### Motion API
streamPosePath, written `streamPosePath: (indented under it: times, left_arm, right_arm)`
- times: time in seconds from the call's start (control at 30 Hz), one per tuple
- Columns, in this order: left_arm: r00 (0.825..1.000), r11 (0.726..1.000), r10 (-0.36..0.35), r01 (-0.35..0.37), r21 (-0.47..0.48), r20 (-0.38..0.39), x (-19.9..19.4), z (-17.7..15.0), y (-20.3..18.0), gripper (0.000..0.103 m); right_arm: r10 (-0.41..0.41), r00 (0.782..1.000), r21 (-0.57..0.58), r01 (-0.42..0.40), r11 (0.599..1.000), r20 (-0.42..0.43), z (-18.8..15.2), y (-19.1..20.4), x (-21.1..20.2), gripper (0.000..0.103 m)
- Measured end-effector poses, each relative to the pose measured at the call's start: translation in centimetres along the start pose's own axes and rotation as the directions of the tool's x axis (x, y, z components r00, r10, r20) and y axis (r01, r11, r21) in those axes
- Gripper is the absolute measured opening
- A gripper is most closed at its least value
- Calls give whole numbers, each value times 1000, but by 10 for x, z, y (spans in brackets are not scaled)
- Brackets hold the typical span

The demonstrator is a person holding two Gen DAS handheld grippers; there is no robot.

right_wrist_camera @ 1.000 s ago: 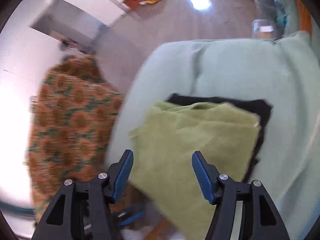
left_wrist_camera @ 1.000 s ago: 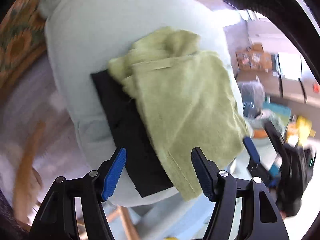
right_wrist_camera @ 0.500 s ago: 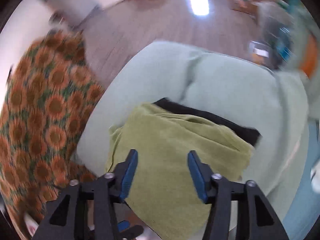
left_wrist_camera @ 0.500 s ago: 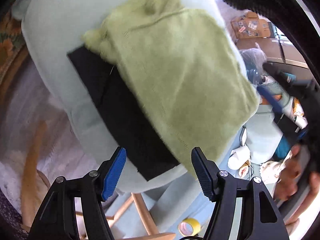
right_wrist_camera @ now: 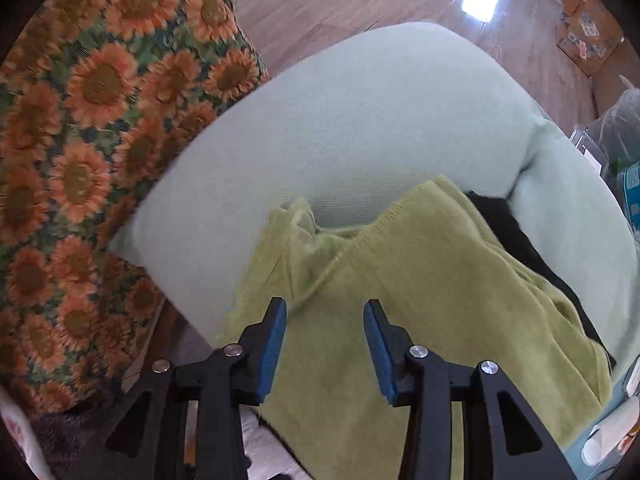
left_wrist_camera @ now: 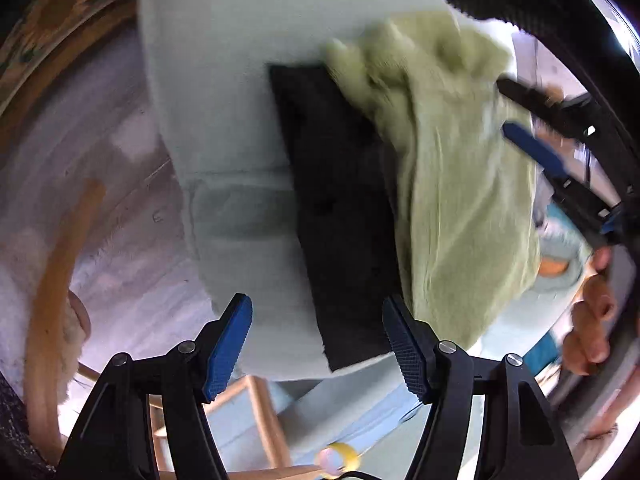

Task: Fold clothes
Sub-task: 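Open both grippers and release the green shirt onto the black cloth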

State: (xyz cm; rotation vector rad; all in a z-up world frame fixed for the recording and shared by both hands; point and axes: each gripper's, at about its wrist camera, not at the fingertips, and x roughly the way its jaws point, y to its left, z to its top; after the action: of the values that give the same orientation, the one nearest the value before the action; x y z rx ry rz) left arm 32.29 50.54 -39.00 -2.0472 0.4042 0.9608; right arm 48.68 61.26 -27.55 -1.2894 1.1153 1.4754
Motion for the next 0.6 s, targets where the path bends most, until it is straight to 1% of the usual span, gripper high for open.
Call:
streamPosePath:
  times: [0.1,0.13,0.2,0.27,0.3,0.37,0.4,0.43,0.53,0.6]
  left_arm:
    - [998,1000,-17,17,1,62,-14,4,2,68]
    - [996,1000,-28,28,3,79,-17,4,2,68]
    - [992,998,-66,67,-2,104,-22,6,-1,68]
    - [986,994,-100,103,-21,136,-27,6,0,68]
    - [983,993,-104,110,-32,154,-30,4,3,68]
    - [977,993,-88,101,-58,196,-37,4,7,68]
    - [974,994,-72,89,-70,215,-39,4,10,68]
    - [970,994,-52,73,-84,236,-42,4,14,68]
    - [960,991,-12,48,-121,280,-47,6,17,68]
    - [961,990,-23,60,-128,277,-47,9,17,68]
  right_arm:
    - [-86,996,-56,84,995,-32,2,9,12,44]
    - [-104,994,-77,102,992,-30,3,12,12,44]
    - [-89,996,-120,90,989,18,1,20,-2,44]
    - [-80,995,-169,89,982,62,0,29,-15,48]
    - [-109,992,-205,121,971,69,0,35,-17,51]
    - [-220,974,-260,224,939,44,2,44,-9,52]
    - [-274,962,-272,269,924,18,2,46,-2,51]
    - [-307,952,-279,293,915,-8,2,46,7,48]
    - [-322,945,-283,294,913,-55,1,46,26,46]
    - [-328,944,-290,302,908,-43,-2,48,33,47]
